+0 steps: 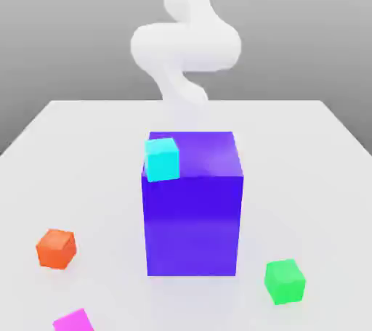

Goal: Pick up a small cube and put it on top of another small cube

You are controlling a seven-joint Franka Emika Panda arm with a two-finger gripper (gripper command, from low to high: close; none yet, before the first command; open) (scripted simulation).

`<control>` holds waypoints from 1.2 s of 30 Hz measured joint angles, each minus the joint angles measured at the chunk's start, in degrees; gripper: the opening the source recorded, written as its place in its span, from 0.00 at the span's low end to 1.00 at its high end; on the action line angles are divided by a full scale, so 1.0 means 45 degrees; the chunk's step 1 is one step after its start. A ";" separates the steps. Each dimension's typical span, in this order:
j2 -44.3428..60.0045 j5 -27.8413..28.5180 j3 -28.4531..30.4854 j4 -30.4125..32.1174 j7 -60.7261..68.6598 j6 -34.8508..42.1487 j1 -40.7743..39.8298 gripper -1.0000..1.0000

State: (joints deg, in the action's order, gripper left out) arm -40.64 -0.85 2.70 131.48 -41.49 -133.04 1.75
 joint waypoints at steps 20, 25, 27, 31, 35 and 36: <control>0.9315 -0.3097 0.3406 -0.0557 0.8864 -0.2170 0.1157 0.50; 1.1541 -0.3455 0.3337 -0.0674 1.0777 -0.2772 0.0614 0.50; 1.2389 -0.3417 0.3312 -0.0710 1.1418 -0.3044 0.0371 0.50; 1.4026 -0.3110 0.3327 -0.0783 1.2486 -0.3665 -0.0078 0.50; 1.5861 -0.3737 0.2613 -0.1175 1.3208 -0.4925 -0.0730 0.50; 1.6151 -0.3856 0.2466 -0.1244 1.3303 -0.5140 -0.0853 0.00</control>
State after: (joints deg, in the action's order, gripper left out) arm 32.04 -18.20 13.79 125.88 18.37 -156.16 -2.09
